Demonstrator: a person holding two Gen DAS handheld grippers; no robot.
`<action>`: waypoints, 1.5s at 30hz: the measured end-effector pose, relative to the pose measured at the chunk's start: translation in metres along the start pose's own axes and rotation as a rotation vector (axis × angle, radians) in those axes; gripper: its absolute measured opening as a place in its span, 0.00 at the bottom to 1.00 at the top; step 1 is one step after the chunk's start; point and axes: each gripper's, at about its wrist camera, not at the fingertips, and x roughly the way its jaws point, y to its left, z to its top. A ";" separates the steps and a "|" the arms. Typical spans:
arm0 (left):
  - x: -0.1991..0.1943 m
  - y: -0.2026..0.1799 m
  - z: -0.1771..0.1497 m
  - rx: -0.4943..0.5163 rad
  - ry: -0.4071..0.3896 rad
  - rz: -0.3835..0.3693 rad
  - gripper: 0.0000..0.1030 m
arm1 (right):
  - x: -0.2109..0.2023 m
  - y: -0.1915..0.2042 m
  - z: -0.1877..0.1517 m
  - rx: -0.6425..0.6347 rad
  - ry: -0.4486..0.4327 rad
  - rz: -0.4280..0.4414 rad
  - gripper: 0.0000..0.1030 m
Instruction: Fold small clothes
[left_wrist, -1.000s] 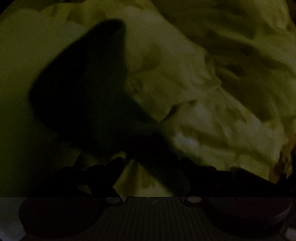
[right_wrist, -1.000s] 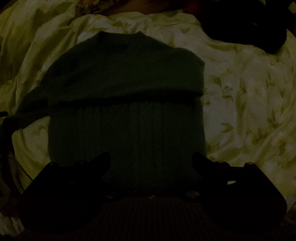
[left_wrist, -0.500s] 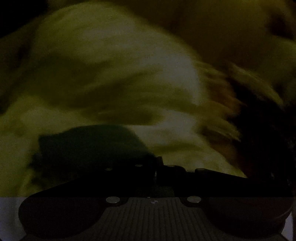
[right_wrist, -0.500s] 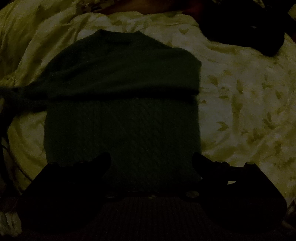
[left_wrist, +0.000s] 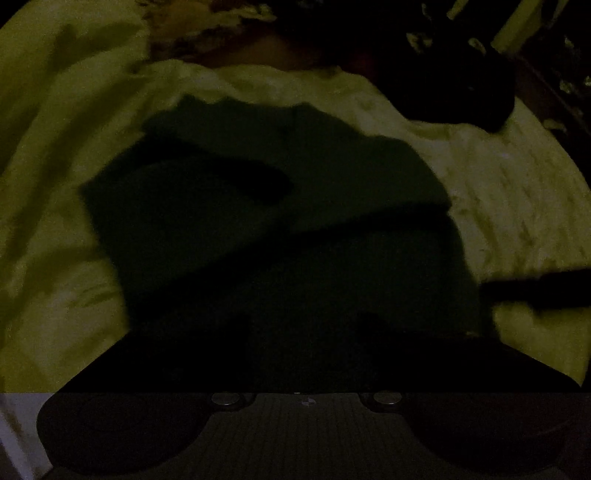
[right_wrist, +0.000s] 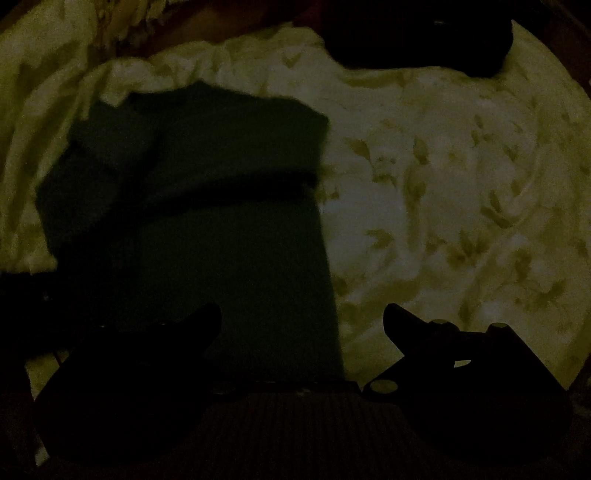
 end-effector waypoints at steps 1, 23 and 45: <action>-0.008 0.010 -0.006 -0.026 -0.010 0.017 1.00 | 0.000 0.002 0.004 0.008 -0.019 0.029 0.93; -0.051 0.159 -0.037 -0.449 -0.044 0.205 1.00 | 0.071 0.072 0.079 0.096 -0.192 0.105 0.09; -0.031 0.144 -0.026 -0.437 -0.015 0.179 1.00 | 0.044 -0.019 0.025 0.445 -0.179 0.063 0.78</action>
